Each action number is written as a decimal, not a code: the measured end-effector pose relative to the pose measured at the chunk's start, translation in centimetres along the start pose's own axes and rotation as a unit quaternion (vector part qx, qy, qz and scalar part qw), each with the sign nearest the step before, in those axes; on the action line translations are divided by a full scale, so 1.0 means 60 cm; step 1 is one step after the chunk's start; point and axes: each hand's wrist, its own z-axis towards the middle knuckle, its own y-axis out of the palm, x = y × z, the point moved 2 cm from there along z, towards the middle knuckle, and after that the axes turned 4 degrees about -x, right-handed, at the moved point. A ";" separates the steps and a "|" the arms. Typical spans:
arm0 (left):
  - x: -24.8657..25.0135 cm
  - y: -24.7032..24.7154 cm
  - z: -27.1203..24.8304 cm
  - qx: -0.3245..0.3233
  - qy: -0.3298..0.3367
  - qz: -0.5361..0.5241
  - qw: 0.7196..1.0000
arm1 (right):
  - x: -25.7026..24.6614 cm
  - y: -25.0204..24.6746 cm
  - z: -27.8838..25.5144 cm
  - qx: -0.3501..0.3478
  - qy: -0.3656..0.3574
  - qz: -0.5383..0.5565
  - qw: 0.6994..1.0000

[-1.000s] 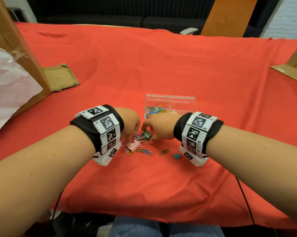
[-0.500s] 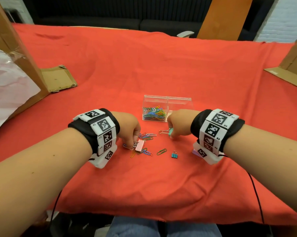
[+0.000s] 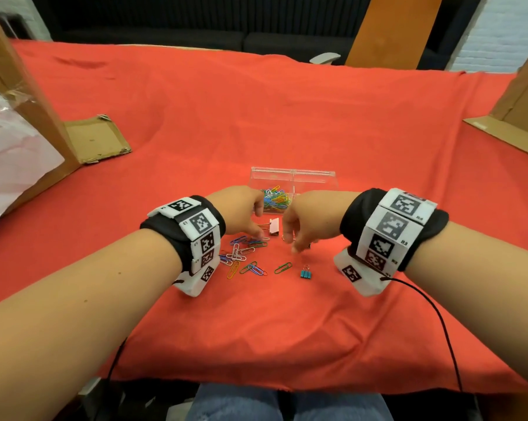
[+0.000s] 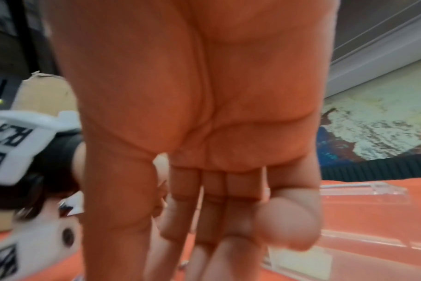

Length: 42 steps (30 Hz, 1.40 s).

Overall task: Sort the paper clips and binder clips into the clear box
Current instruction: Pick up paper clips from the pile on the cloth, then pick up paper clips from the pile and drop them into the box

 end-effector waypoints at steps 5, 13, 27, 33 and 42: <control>-0.013 0.007 -0.012 -0.164 -0.056 0.042 0.984 | -0.026 0.027 0.010 -0.045 -0.035 -0.069 0.996; -0.001 0.011 -0.012 -0.180 -0.044 0.029 0.982 | -0.036 0.038 0.036 -0.062 -0.036 -0.083 0.994; -0.013 0.013 -0.010 -0.193 -0.035 -0.059 0.979 | -0.036 0.024 0.053 -0.011 0.008 -0.022 1.000; -0.010 -0.001 -0.010 -0.162 -0.006 -0.075 0.984 | -0.032 0.029 0.045 -0.014 0.002 -0.027 1.000; -0.006 -0.076 0.023 0.066 0.017 -0.130 0.989 | 0.003 -0.068 0.020 0.220 0.037 0.086 0.971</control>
